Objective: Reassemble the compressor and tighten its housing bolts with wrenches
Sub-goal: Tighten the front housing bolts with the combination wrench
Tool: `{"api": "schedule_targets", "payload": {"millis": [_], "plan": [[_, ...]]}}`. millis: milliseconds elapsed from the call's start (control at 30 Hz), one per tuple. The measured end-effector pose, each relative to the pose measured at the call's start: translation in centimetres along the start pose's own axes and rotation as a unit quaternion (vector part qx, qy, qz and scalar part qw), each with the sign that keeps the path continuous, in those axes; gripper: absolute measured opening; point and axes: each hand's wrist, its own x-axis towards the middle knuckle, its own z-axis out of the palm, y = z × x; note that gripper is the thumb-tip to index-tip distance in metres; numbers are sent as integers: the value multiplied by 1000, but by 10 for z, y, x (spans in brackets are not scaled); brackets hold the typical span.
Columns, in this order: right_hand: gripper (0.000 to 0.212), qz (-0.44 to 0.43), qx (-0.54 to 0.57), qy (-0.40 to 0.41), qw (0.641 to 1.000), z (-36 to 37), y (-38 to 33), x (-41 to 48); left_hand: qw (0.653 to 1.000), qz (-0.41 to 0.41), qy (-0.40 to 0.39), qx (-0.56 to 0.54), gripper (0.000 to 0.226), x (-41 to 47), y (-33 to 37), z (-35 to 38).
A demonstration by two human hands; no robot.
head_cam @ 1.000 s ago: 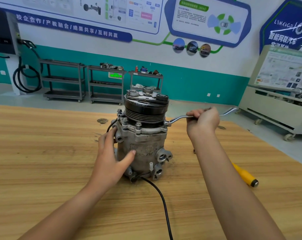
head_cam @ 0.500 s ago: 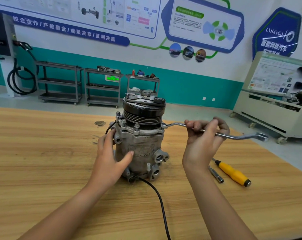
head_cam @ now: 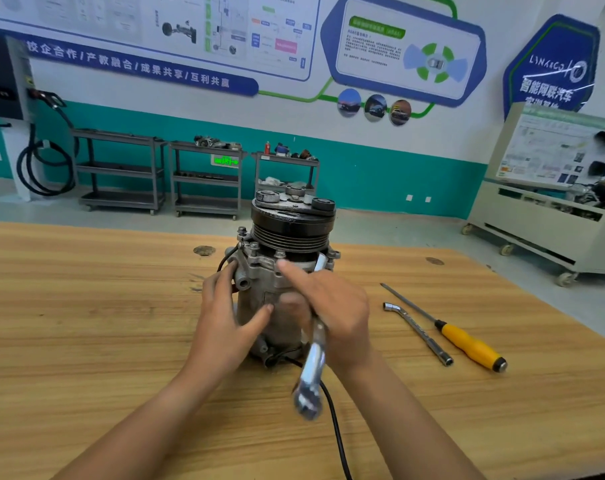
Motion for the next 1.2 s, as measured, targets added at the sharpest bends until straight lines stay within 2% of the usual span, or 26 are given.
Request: {"api": "schedule_targets", "payload": {"millis": [67, 100, 133, 200, 267, 333, 400, 567, 667, 900, 1100, 1200], "plan": [[50, 58, 51, 48, 996, -1, 2, 13, 1000, -1, -2, 0, 80, -1, 0, -1], [51, 141, 121, 77, 979, -4, 1, 24, 1000, -2, -3, -2, 80, -1, 0, -1], [52, 247, 207, 118, 939, -7, 2, 36, 1000, -3, -3, -3, 80, 0, 0, -2], [52, 421, 331, 235, 811, -17, 13, 60, 1000, -2, -3, -3, 79, 0, 0, -2], [58, 513, 406, 326, 683, -30, 36, 77, 1000, -4, -3, -2, 79, 1, 0, -2], [66, 572, 455, 373, 572, -41, 56, 88, 1000, -5, -4, -2, 79, 1, 0, -2], [69, 614, 476, 384, 500, -44, 71, 86, 1000, -6, -4, 0, 79, 1, 1, -2], [67, 656, 527, 381, 384, -28, 92, 74, 1000, -6, 1, -4, 78, 1, 0, -2], [67, 669, 538, 365, 359, -18, 97, 67, 1000, -7, -2, -2, 78, 1, 0, -2], [68, 717, 512, 309, 359, -5, 107, 59, 1000, -4, -1, 2, 77, 0, 1, -1], [60, 767, 496, 197, 357, 10, 115, 70, 1000, -5, -3, 7, 77, 0, 2, -2], [58, 774, 514, 171, 328, 15, 117, 64, 1000, -7, -5, 7, 77, 0, 1, -2]]}}
